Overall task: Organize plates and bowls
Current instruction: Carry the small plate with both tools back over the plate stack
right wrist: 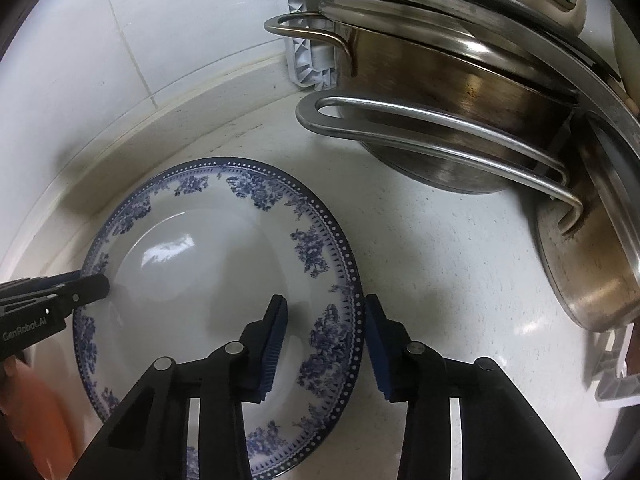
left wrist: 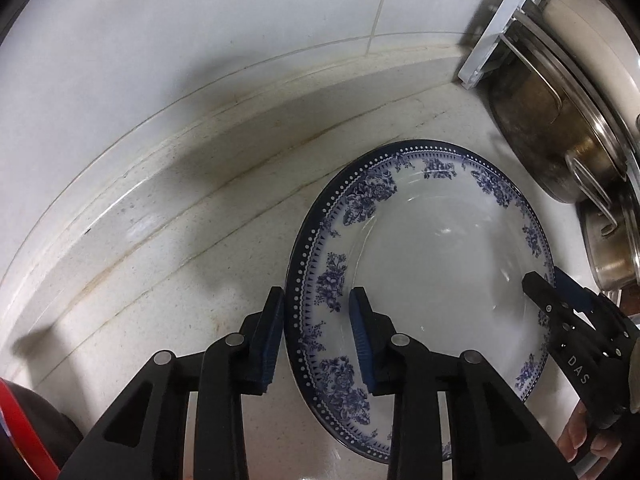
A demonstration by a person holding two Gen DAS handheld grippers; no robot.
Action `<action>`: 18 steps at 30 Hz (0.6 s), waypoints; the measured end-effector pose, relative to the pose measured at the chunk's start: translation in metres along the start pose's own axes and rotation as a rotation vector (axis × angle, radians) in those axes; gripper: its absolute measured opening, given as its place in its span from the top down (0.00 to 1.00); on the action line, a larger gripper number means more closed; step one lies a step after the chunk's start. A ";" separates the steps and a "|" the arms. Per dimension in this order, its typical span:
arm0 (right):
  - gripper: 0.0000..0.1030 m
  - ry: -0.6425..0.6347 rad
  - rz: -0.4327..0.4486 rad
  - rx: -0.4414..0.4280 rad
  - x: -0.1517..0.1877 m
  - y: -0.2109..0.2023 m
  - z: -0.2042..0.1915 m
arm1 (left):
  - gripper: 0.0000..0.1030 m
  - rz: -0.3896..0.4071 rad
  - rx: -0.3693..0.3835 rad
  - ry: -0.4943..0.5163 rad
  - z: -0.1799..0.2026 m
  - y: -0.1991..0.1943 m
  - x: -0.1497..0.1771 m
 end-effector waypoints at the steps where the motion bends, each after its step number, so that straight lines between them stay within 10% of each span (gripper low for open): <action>1: 0.63 0.001 0.000 -0.004 0.000 0.000 0.000 | 0.68 0.002 -0.004 -0.001 0.001 0.000 -0.001; 18: 0.64 0.001 0.081 -0.060 0.013 -0.062 -0.011 | 0.69 0.121 -0.052 -0.045 0.001 -0.066 0.027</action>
Point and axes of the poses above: each gripper's, at about its wrist camera, not at the fingertips, and y roughly the way its jaws point, z to its right, x to its underside, the point moved 8 cm from there along y, roughly the way its jaws point, and after that the axes turned 15 degrees about y, right-handed, at the moved point
